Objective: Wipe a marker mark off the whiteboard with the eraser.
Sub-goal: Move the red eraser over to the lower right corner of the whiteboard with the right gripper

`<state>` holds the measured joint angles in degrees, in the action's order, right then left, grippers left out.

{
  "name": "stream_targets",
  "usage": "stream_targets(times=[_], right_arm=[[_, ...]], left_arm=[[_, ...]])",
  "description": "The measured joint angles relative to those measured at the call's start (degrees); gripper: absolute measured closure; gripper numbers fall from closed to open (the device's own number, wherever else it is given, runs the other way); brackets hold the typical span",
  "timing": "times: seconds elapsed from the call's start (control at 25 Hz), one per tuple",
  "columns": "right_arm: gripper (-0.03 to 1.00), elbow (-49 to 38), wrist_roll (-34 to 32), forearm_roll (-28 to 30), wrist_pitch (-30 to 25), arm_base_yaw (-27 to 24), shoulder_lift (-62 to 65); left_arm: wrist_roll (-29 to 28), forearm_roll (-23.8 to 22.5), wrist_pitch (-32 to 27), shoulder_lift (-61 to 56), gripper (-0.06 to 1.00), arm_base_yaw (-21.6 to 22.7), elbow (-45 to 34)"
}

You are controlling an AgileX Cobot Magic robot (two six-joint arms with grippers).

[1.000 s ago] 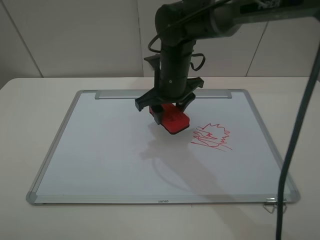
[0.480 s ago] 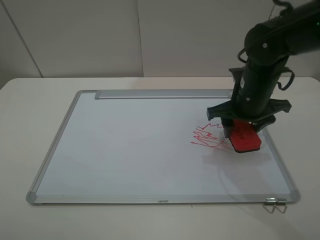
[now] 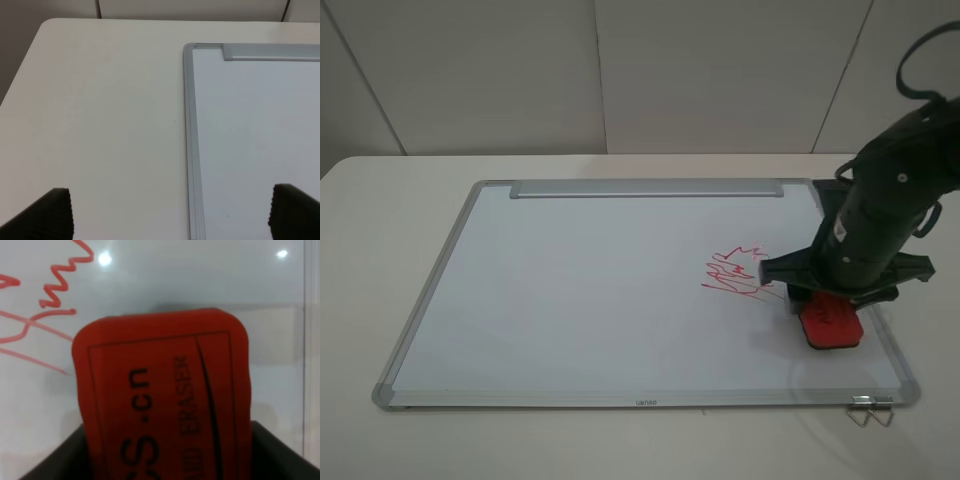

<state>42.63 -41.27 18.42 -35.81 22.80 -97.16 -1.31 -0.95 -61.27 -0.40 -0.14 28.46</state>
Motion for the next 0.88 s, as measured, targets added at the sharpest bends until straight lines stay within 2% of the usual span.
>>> stream_targets(times=[0.32, 0.88], right_arm=[[0.47, -6.6, -0.3, 3.1, 5.9, 0.0, 0.0], [0.47, -6.9, -1.4, 2.5, 7.3, -1.5, 0.0]], left_arm=[[0.0, 0.0, 0.0, 0.0, 0.16, 0.0, 0.0], [0.0, 0.0, 0.0, 0.0, 0.16, 0.0, 0.0]])
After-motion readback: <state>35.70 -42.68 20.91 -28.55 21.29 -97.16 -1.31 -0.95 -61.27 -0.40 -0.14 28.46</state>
